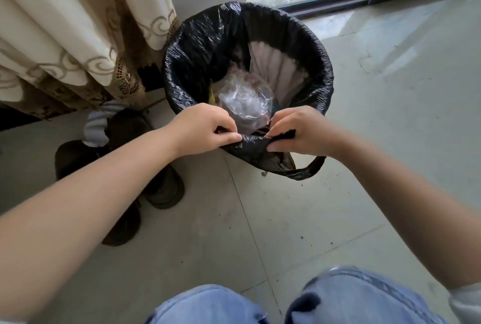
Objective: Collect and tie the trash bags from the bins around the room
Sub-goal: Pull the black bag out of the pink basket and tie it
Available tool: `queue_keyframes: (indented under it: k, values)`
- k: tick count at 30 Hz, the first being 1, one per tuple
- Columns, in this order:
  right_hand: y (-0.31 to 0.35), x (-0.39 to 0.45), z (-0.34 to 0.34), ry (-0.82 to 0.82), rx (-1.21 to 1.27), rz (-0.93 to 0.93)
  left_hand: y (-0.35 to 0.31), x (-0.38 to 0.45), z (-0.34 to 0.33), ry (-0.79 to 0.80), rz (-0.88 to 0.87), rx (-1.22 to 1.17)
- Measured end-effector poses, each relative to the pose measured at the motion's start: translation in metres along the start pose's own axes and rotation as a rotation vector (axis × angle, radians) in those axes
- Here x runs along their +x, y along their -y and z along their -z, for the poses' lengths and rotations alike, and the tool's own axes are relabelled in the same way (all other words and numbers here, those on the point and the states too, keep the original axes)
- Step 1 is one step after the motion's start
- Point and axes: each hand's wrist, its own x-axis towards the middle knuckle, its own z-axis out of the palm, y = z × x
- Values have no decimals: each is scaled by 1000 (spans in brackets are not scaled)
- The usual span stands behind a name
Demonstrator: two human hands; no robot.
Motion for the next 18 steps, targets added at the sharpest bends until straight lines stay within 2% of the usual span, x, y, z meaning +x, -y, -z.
queue_keyframes:
  k: [2,5,7,9,12,15,18]
  values:
    - [1,7,3,9,18,-68,0,9,4,31,31,-38]
    - [-1,16,3,42,-20,-195,3,26,4,30,97,31]
    - [-8,21,1,-58,-59,-284,7,36,5,-13,128,61]
    - [-14,23,3,-157,-92,-377,9,40,6,-53,124,-11]
    - [-14,18,9,-334,-60,-449,12,34,12,-34,61,-76]
    - [-6,13,3,-464,-112,-286,30,26,17,-90,-20,177]
    - [10,8,-7,-430,-112,-77,46,20,19,-314,-132,351]
